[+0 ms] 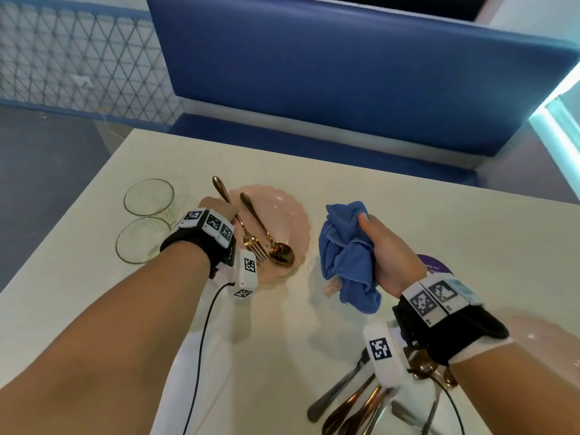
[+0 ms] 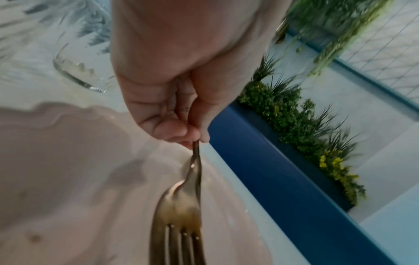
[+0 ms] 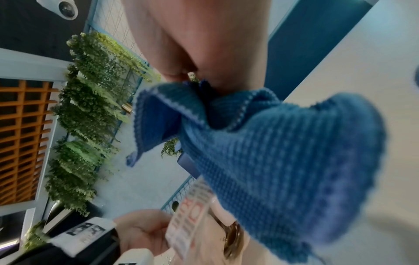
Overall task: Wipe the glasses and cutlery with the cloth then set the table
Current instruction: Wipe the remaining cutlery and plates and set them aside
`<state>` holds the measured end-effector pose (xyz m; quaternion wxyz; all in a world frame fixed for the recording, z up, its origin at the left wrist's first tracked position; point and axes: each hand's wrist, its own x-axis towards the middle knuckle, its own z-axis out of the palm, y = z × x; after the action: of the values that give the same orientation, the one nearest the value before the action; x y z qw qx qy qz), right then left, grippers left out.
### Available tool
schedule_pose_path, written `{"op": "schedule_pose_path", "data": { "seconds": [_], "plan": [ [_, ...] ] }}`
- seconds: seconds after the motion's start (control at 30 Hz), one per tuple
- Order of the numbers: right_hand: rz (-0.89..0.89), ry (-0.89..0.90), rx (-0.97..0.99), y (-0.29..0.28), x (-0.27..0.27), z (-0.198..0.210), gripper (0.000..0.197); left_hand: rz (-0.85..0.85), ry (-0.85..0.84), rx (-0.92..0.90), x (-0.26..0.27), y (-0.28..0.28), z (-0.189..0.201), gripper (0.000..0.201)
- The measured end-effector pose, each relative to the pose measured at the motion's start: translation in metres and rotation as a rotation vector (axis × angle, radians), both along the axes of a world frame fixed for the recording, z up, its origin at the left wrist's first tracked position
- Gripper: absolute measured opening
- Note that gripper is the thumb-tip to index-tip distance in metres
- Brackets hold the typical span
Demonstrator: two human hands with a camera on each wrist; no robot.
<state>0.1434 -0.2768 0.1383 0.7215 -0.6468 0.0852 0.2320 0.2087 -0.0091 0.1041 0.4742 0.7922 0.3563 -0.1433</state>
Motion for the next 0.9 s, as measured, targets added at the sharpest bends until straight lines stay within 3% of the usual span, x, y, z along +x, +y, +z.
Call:
{"op": "schedule_pose_path", "data": {
  "seconds": [0.13,0.23,0.37,0.53,0.77,0.9],
  "plan": [
    [0.074,-0.042,-0.084,0.027,0.016,0.008,0.032,0.096,-0.147,-0.1,0.008,0.001,0.02,0.026],
    [0.172,-0.092,-0.159,0.056,0.027,0.013,0.028,0.017,-0.252,-0.164,0.01,-0.011,0.038,0.019],
    [0.317,-0.172,-0.342,0.089,0.035,0.016,0.03,-0.1,-0.332,-0.229,0.003,-0.031,0.048,0.027],
    [0.274,-0.307,-0.471,0.101,0.031,0.023,0.038,-0.046,-0.401,-0.269,-0.005,-0.037,0.058,0.031],
    [0.19,-0.269,-0.463,0.081,0.011,0.022,0.01,0.008,-0.441,-0.327,-0.011,-0.052,0.065,0.023],
    [0.106,-0.251,-0.462,0.068,0.0,0.021,0.036,0.041,-0.447,-0.399,-0.018,-0.066,0.064,0.021]
  ]
}}
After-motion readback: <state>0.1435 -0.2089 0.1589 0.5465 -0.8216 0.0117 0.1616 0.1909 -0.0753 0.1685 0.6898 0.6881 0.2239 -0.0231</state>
